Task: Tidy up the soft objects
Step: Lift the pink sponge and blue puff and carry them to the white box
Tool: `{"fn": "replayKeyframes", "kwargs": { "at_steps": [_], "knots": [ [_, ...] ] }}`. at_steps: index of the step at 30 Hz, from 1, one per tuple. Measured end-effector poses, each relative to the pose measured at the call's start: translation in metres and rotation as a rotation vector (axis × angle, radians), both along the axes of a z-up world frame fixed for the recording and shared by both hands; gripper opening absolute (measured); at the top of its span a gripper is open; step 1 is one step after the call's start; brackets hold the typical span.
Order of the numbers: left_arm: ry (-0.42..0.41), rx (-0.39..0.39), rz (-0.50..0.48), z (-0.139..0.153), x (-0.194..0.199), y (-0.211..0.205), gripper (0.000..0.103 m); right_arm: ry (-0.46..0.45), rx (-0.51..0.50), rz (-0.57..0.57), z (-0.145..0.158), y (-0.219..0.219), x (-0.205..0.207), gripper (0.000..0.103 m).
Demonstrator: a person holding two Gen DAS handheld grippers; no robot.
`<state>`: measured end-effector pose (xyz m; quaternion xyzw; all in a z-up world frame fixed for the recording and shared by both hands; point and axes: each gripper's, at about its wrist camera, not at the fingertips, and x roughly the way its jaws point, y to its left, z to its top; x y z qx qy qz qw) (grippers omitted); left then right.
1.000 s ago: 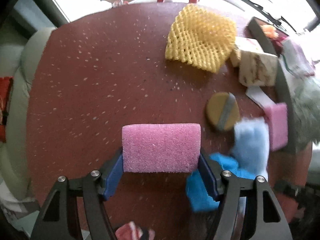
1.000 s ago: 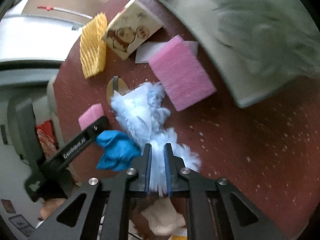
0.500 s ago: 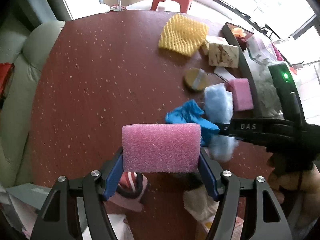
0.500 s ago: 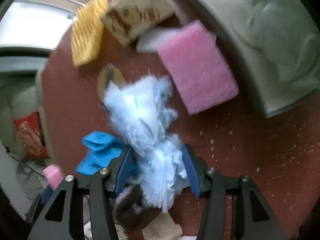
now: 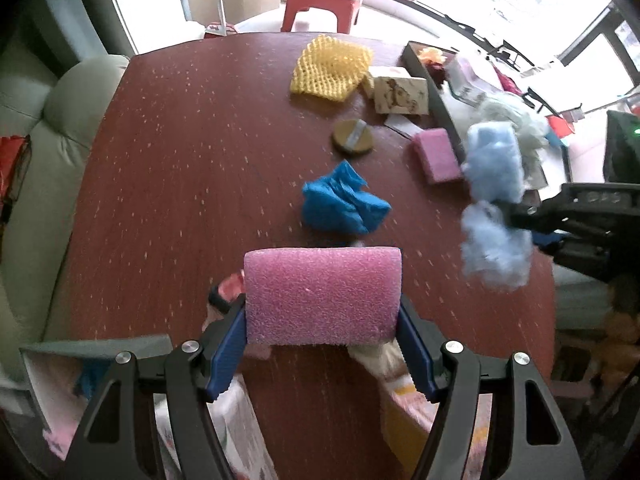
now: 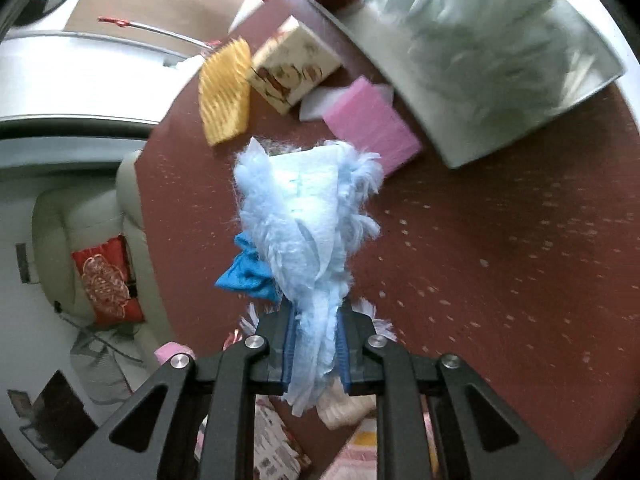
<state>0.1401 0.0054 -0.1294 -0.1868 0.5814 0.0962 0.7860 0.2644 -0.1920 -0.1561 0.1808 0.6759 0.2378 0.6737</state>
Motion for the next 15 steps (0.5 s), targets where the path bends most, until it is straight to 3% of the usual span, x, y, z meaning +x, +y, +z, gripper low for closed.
{"fn": "replayKeyframes", "kwargs": {
  "at_steps": [9, 15],
  "knots": [
    [0.01, -0.024, -0.07, 0.016, -0.061, -0.029, 0.071, -0.058, 0.037, 0.006, 0.059, -0.058, -0.055, 0.019],
    [0.011, -0.044, -0.17, 0.024, -0.1, -0.049, 0.071, -0.068, 0.094, 0.048, 0.087, -0.063, -0.105, 0.02]
  ]
}}
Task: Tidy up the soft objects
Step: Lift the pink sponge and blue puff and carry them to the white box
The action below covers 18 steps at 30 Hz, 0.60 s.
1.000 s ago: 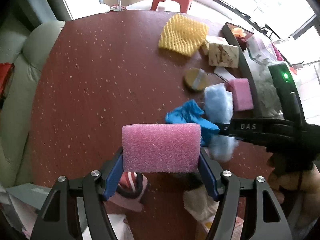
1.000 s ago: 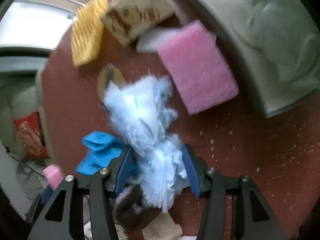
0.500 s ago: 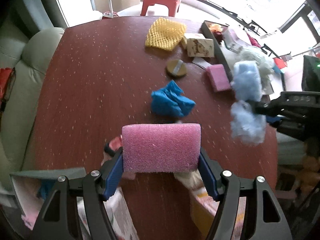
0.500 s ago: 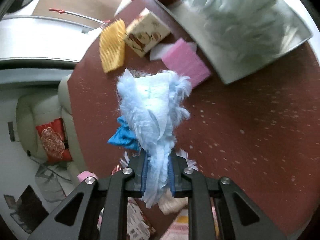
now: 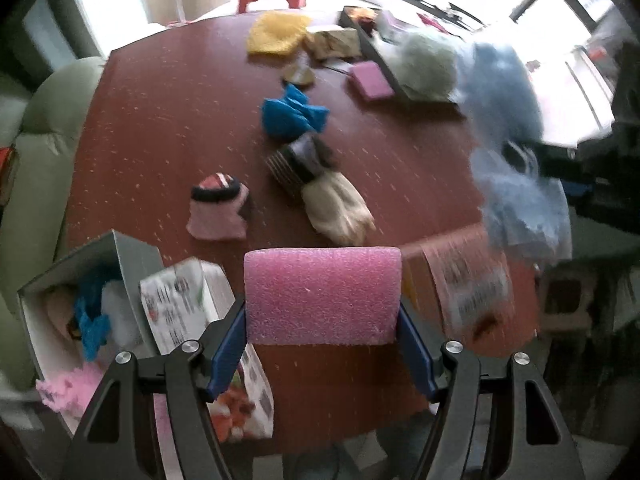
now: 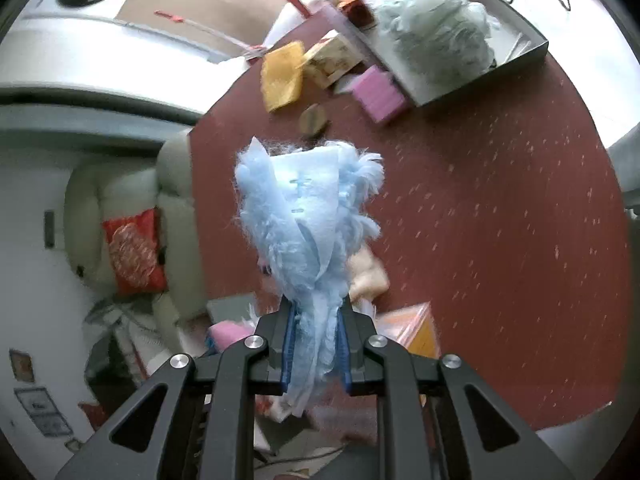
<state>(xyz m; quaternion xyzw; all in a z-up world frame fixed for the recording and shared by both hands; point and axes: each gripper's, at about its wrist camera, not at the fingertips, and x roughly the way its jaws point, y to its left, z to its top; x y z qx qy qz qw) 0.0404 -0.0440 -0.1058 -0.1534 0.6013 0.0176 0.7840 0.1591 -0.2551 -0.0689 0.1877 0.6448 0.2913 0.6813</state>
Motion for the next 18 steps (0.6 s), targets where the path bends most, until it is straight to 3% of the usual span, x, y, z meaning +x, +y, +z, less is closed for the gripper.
{"fn": "replayKeyframes", "kwargs": {
  "at_steps": [10, 14, 18],
  "knots": [
    [0.002, 0.005, -0.221, 0.008, -0.055, -0.022, 0.071, -0.014, 0.008, 0.093, 0.021, -0.004, -0.071, 0.02],
    [0.002, 0.015, -0.228, 0.009, -0.077, -0.012, 0.071, 0.018, -0.003, 0.143, 0.015, -0.003, -0.099, 0.02],
    [0.007, 0.017, -0.169, 0.01, -0.101, 0.009, 0.071, 0.062, -0.011, 0.193, 0.004, 0.003, -0.121, 0.02]
  ]
}}
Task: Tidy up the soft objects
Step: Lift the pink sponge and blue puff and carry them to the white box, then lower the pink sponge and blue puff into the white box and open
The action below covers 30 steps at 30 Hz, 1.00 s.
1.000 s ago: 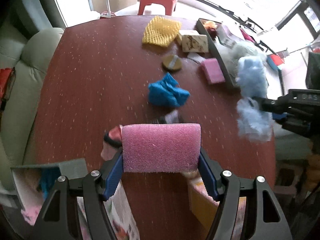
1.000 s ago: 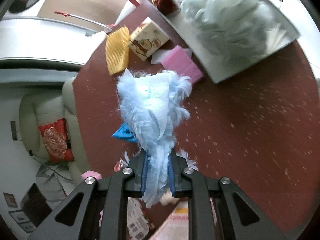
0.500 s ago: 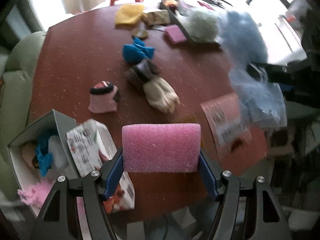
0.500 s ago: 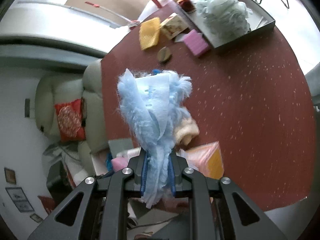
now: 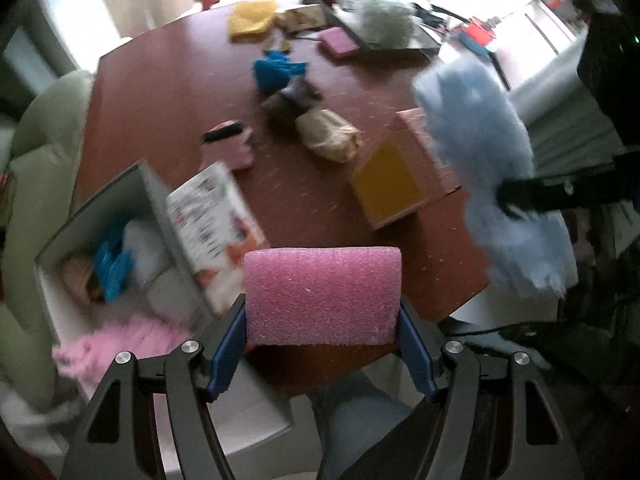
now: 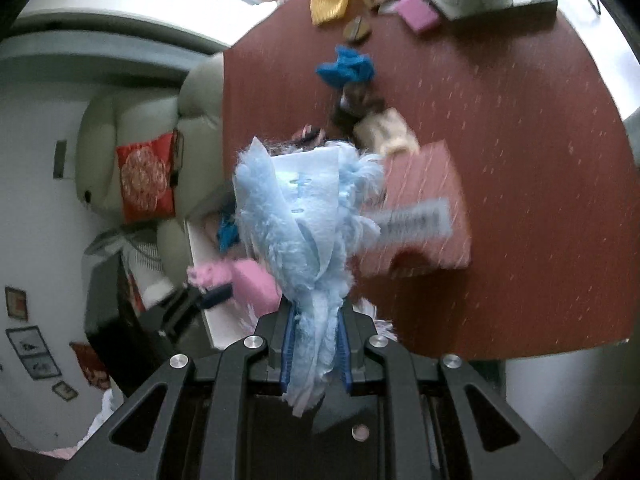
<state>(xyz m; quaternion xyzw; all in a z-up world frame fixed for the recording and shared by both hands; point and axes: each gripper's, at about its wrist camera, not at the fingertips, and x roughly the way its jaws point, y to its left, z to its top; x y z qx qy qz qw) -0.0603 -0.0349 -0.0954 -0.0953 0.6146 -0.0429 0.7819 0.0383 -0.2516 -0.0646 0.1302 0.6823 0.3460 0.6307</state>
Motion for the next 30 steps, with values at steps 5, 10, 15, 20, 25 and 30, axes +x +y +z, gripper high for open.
{"fn": "replayKeyframes", "kwargs": {
  "at_steps": [5, 10, 15, 20, 25, 30],
  "knots": [
    [0.0, 0.007, 0.104, 0.0, -0.028, 0.029, 0.071, 0.041, 0.001, 0.072, -0.009, 0.021, -0.013, 0.02],
    [-0.006, 0.003, 0.256, -0.002, -0.061, 0.062, 0.071, 0.008, -0.005, 0.189, 0.001, 0.058, -0.019, 0.021],
    [-0.003, 0.005, 0.406, -0.007, -0.093, 0.088, 0.071, -0.045, -0.033, 0.354, 0.011, 0.109, -0.029, 0.021],
    [0.01, 0.013, 0.571, -0.014, -0.125, 0.113, 0.071, -0.093, -0.05, 0.544, 0.017, 0.166, -0.049, 0.021],
    [0.053, 0.082, 0.694, -0.028, -0.146, 0.129, 0.071, -0.103, -0.06, 0.664, 0.014, 0.21, -0.071, 0.021],
    [0.085, 0.103, 0.737, -0.042, -0.157, 0.136, 0.071, -0.117, -0.086, 0.743, 0.004, 0.245, -0.091, 0.021]
  ]
}}
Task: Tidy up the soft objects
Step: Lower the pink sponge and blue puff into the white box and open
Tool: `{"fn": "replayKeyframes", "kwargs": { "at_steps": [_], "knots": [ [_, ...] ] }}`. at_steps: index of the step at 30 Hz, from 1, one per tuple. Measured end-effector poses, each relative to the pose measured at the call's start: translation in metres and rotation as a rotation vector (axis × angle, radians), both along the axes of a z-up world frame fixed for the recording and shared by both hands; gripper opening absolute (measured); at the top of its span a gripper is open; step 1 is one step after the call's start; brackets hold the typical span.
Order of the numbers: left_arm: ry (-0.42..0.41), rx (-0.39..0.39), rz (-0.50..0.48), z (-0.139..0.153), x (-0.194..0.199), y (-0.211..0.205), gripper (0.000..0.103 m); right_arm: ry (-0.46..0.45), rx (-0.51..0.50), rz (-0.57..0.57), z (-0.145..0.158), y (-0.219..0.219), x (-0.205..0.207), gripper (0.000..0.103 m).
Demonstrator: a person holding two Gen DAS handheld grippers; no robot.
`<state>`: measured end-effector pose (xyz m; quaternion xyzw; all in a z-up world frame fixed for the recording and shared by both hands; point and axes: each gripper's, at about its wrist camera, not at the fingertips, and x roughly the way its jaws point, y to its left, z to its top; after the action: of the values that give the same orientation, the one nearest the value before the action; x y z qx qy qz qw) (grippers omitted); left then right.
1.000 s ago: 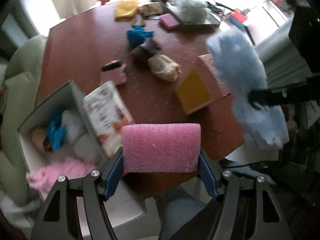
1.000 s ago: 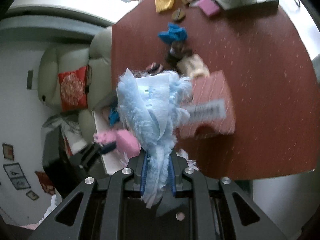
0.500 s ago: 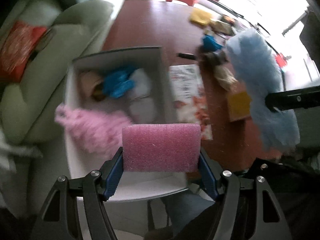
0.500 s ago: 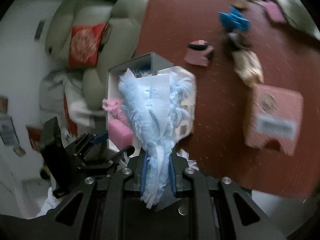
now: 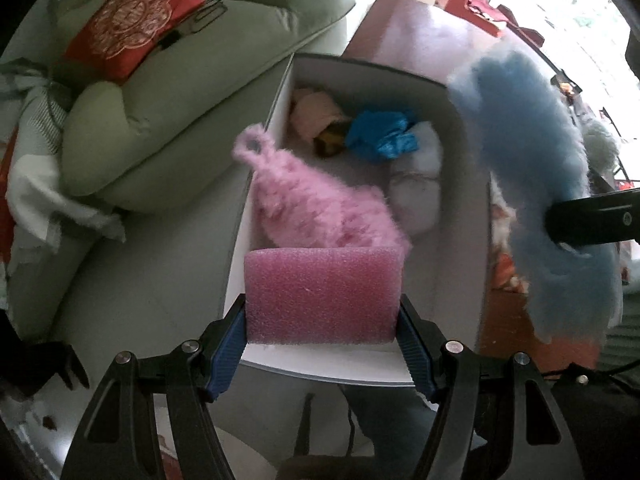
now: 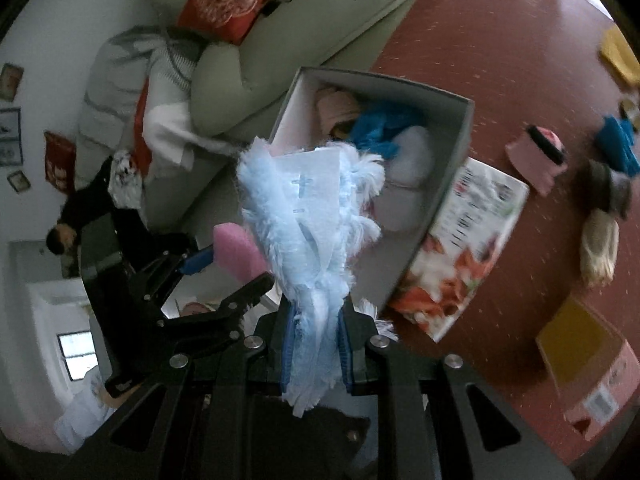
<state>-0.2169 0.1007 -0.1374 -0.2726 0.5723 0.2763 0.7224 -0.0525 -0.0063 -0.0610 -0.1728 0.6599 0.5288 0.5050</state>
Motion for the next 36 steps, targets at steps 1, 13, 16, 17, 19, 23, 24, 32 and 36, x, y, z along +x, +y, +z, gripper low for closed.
{"fn": "replayKeyframes", "kwargs": {
  "at_steps": [1, 13, 16, 17, 19, 23, 24, 32, 36],
  "knots": [
    [0.008, -0.004, 0.007, -0.005, -0.001, 0.001, 0.071, 0.001, -0.005, 0.002, -0.002, 0.006, -0.004, 0.021],
    [0.06, -0.029, 0.03, -0.028, -0.005, -0.001, 0.071, 0.029, -0.096, 0.036, -0.036, 0.025, -0.033, 0.021],
    [0.065, -0.032, 0.025, -0.03, -0.004, -0.001, 0.071, 0.044, -0.111, 0.031, -0.042, 0.026, -0.035, 0.021],
    [0.067, -0.03, 0.023, -0.031, -0.003, -0.001, 0.071, 0.045, -0.113, 0.029, -0.044, 0.026, -0.036, 0.021],
    [0.072, -0.026, 0.018, -0.031, -0.002, -0.002, 0.071, 0.045, -0.116, 0.028, -0.046, 0.027, -0.036, 0.021],
    [0.07, -0.032, 0.023, -0.033, -0.002, 0.0, 0.071, 0.05, -0.123, 0.027, -0.049, 0.03, -0.036, 0.022],
    [0.07, -0.031, 0.026, -0.032, -0.003, 0.001, 0.071, 0.053, -0.125, 0.025, -0.049, 0.03, -0.036, 0.022],
    [0.081, -0.035, 0.025, -0.039, -0.004, 0.005, 0.071, 0.067, -0.143, 0.017, -0.056, 0.031, -0.036, 0.022],
    [0.08, -0.036, 0.024, -0.04, -0.004, 0.007, 0.071, 0.05, -0.152, 0.03, -0.057, 0.033, -0.038, 0.022]
  ]
}}
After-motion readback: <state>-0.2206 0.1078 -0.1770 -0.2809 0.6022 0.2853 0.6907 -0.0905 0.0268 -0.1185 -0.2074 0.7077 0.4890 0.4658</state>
